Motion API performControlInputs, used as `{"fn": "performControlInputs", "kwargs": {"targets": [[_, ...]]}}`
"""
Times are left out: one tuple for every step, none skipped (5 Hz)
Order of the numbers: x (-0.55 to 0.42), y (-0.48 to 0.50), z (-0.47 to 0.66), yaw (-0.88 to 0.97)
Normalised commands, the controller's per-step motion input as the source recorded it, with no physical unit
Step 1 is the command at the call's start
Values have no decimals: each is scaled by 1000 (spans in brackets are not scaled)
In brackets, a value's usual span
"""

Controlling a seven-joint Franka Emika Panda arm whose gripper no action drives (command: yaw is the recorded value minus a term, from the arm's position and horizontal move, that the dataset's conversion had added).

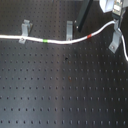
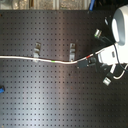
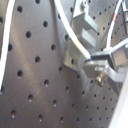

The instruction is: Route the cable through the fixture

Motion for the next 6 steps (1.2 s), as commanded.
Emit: {"fn": "performControlInputs", "kwargs": {"targets": [[-1, 2, -47, 0], [5, 1, -454, 0], [-11, 50, -306, 49], [-16, 25, -163, 9], [-92, 48, 113, -97], [-142, 258, 73, 0]]}}
